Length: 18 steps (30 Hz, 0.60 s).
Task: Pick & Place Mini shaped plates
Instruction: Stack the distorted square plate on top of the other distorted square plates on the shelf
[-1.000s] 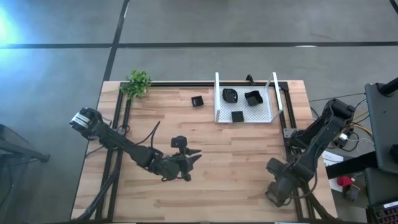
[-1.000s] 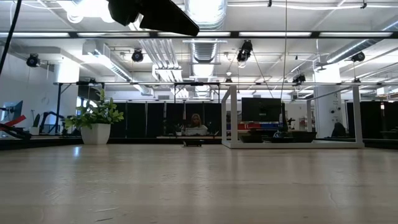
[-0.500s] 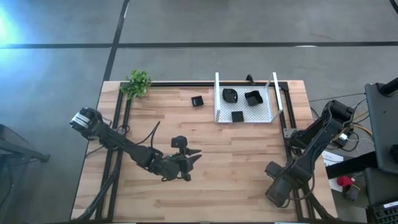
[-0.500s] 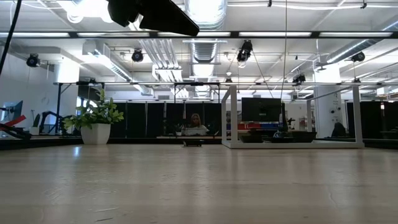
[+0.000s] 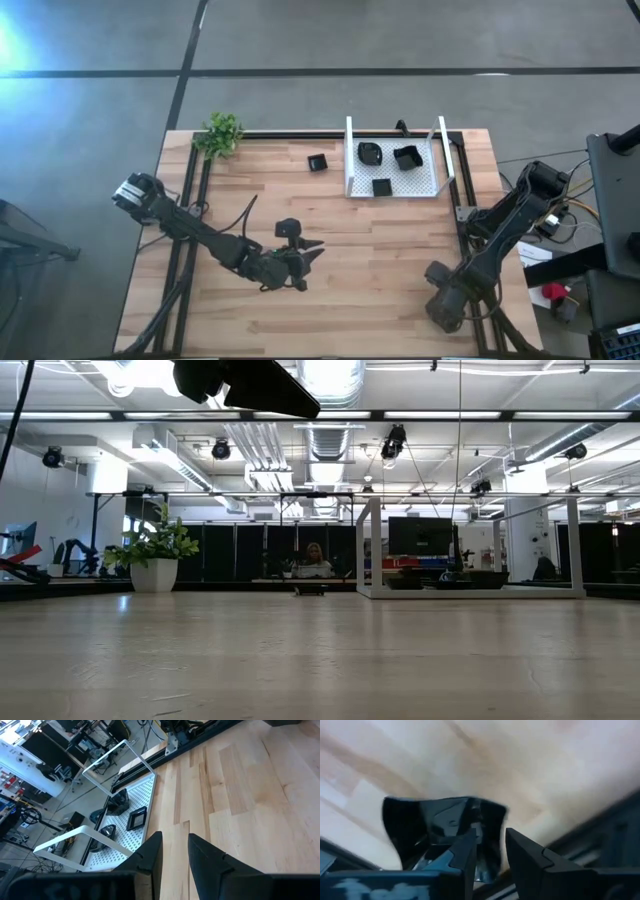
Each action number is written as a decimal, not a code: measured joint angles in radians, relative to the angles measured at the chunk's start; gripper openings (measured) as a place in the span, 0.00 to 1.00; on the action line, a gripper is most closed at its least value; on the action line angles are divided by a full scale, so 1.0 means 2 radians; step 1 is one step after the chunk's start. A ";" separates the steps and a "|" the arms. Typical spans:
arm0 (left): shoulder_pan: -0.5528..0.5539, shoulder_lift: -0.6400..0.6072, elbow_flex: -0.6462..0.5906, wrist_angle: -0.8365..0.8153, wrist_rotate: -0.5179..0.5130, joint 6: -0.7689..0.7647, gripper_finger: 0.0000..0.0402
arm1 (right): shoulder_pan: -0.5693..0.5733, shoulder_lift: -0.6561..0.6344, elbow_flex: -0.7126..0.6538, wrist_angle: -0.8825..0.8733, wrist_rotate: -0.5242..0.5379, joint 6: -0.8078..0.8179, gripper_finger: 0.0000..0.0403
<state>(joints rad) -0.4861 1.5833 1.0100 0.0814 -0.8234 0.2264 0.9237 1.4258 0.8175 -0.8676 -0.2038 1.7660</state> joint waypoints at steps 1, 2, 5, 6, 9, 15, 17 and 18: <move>0.000 0.000 0.000 0.000 0.000 0.000 0.22 | 0.000 0.000 -0.006 0.011 -0.001 -0.002 0.24; 0.000 0.000 0.000 0.000 0.000 0.000 0.22 | 0.001 0.000 -0.011 0.019 -0.002 -0.003 0.24; 0.000 0.000 0.000 0.000 0.000 0.000 0.22 | 0.001 0.000 -0.018 0.026 -0.003 -0.006 0.23; 0.000 0.000 0.000 0.000 0.000 0.000 0.22 | 0.001 0.000 -0.018 0.024 -0.003 -0.008 0.22; 0.000 0.000 0.000 0.000 0.000 0.000 0.22 | 0.001 0.000 -0.018 0.024 -0.003 -0.014 0.22; 0.000 0.000 0.000 0.000 0.000 -0.001 0.22 | 0.001 -0.003 -0.018 0.023 -0.013 -0.021 0.23; 0.000 0.000 0.000 0.000 0.000 -0.001 0.22 | 0.001 -0.005 -0.018 0.019 -0.026 -0.021 0.22; 0.000 0.000 0.000 0.000 0.000 -0.001 0.22 | 0.001 -0.006 -0.018 0.016 -0.034 -0.021 0.22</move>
<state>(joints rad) -0.4862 1.5833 1.0100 0.0822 -0.8234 0.2250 0.9253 1.4130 0.7811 -0.8350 -0.2715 1.7245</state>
